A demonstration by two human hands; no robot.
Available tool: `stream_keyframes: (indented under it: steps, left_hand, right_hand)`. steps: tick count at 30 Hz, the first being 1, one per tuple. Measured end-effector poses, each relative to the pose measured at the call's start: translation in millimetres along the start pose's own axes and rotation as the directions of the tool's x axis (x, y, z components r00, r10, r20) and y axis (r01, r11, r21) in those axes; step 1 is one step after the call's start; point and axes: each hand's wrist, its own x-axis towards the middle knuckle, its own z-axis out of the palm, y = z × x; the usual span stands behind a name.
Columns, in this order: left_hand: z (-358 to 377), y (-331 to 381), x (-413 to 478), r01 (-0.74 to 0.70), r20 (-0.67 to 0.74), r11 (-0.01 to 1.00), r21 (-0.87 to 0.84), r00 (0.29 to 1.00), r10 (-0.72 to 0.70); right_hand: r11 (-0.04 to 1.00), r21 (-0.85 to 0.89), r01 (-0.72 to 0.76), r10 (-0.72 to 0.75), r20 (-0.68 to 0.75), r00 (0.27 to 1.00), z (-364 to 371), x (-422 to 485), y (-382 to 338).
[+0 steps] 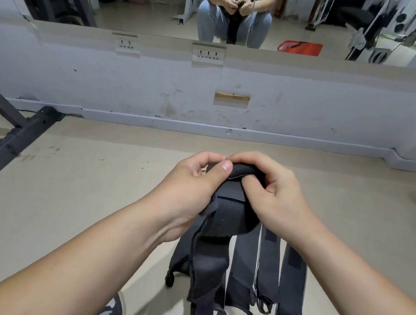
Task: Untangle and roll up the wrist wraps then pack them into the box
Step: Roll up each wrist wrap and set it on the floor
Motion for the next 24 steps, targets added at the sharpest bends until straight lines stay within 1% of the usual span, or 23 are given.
stream_keyframes:
  steps: [2,4,5,7,8,9,10,11,12,13,14,15,17,19,21,24]
  left_hand:
    - [-0.9,-2.0,2.9,-0.05,-0.044,0.997,0.059,0.998,0.053]
    - [-2.8,-5.2,3.9,-0.123,-0.061,0.978,0.169,0.989,0.135]
    - [-4.0,-7.1,3.9,-0.165,-0.053,0.958,0.234,0.982,0.182]
    - [-5.4,-9.8,2.3,-0.257,0.006,0.911,0.323,0.963,0.27]
    - [-6.4,-10.5,1.6,-0.31,0.042,0.88,0.359,0.948,0.316]
    - [-7.8,-10.8,1.8,-0.364,0.071,0.842,0.398,0.927,0.368]
    - [-9.4,-11.0,2.2,-0.412,0.093,0.795,0.445,0.904,0.417]
    - [-10.4,-11.3,2.8,-0.451,0.114,0.756,0.475,0.883,0.456]
    - [-11.5,-11.3,3.0,-0.474,0.13,0.727,0.496,0.869,0.478]
    - [-11.9,-11.4,3.4,-0.48,0.135,0.72,0.502,0.865,0.483]
    - [-11.9,-11.3,4.5,-0.457,0.12,0.732,0.505,0.877,0.465]
    - [-12.2,-11.4,6.9,-0.411,0.084,0.755,0.511,0.898,0.432]
    - [-12.3,-8.8,8.7,-0.288,-0.037,0.789,0.543,0.93,0.365]
    - [-12.6,-5.5,8.9,-0.202,-0.15,0.786,0.584,0.925,0.349]
    - [-12.9,-5.6,8.8,-0.214,-0.183,0.727,0.652,0.886,0.425]
    - [-10.0,-7.6,5.9,-0.338,-0.101,0.644,0.687,0.833,0.545]
  right_hand:
    - [0.984,0.144,-0.108,0.097,0.085,0.992,-0.6,2.4,-1.4]
    - [0.918,0.301,-0.258,0.205,0.195,0.959,-0.4,2.2,-2.5]
    - [0.885,0.359,-0.296,0.233,0.209,0.95,1.4,1.3,-2.6]
    - [0.843,0.444,-0.304,0.272,0.137,0.953,5.5,-0.4,-4.3]
    - [0.806,0.496,-0.322,0.309,0.112,0.945,5.5,-1.0,-3.4]
    - [0.748,0.557,-0.362,0.351,0.131,0.927,3.7,-0.8,-1.4]
    - [0.669,0.614,-0.418,0.377,0.204,0.903,0.7,-1.0,-1.1]
    - [0.595,0.647,-0.478,0.372,0.305,0.877,-2.3,-1.5,-1.4]
    - [0.554,0.651,-0.519,0.351,0.383,0.854,-4.5,-2.8,-2.9]
    - [0.552,0.644,-0.529,0.342,0.404,0.849,-5.2,-4.1,-1.9]
    - [0.561,0.649,-0.514,0.349,0.377,0.858,-4.1,-4.7,-1.4]
    - [0.576,0.661,-0.48,0.366,0.316,0.875,-2.0,-4.5,0.5]
    - [0.598,0.682,-0.42,0.417,0.182,0.89,2.7,-3.4,3.7]
    - [0.601,0.701,-0.383,0.458,0.09,0.884,4.6,-0.9,5.2]
    - [0.624,0.696,-0.355,0.471,0.027,0.882,4.6,0.5,6.5]
    - [0.653,0.676,-0.34,0.472,-0.013,0.881,6.1,-0.8,7.4]
